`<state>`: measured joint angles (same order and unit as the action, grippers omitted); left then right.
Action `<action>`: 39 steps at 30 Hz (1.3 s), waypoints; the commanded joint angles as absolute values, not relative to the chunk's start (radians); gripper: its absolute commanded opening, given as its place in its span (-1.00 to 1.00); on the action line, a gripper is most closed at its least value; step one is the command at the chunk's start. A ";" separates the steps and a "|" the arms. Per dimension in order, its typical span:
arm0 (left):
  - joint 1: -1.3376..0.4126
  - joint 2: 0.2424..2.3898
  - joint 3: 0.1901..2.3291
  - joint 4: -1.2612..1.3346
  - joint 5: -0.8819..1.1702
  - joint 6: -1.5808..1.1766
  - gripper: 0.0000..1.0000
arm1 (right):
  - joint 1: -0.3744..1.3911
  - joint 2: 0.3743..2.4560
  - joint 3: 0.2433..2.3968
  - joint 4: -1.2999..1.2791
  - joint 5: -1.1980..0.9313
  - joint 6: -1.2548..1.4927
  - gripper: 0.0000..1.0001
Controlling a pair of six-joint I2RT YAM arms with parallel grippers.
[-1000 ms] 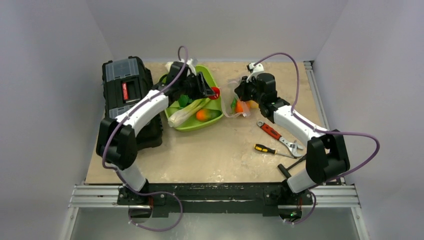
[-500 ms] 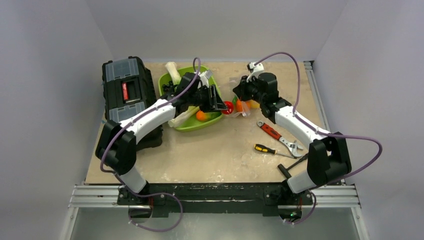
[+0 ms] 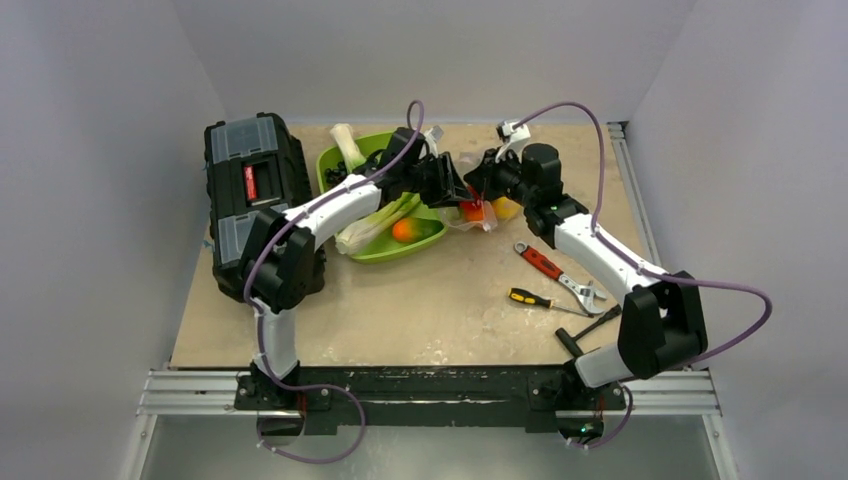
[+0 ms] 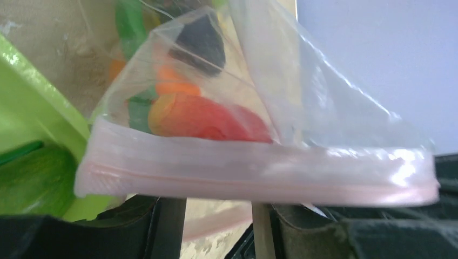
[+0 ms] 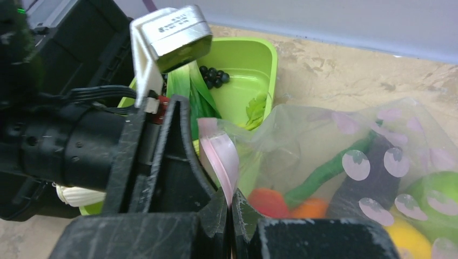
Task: Place the food in the zip-top bag and seal the zipper
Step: Place the fake vegetable in the zipper food storage bag.
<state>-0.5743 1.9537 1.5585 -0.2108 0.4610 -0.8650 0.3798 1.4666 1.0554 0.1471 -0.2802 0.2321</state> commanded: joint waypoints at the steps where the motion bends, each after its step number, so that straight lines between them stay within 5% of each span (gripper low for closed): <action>1: -0.584 1.979 1.655 -0.198 0.470 -0.884 -0.20 | 0.378 1.403 1.058 0.199 -0.298 0.255 -1.00; 6: -0.591 1.937 1.634 -0.255 0.442 -0.831 0.08 | 0.379 1.397 1.050 0.192 -0.275 0.277 -1.00; 11: -0.590 1.845 1.556 -0.270 0.438 -0.782 0.69 | 0.378 1.397 1.028 0.192 -0.258 0.278 -1.00; 21: -0.580 1.659 1.500 -0.452 0.411 -0.638 0.65 | 0.378 1.395 1.008 0.218 -0.243 0.260 -1.00; 31: -0.493 1.408 1.338 -0.820 0.137 -0.376 0.74 | 0.378 1.418 1.011 0.221 -0.252 0.256 -1.00; 39: -0.384 1.452 1.315 -0.915 0.135 -0.275 0.80 | 0.378 1.411 1.005 0.223 -0.257 0.256 -1.00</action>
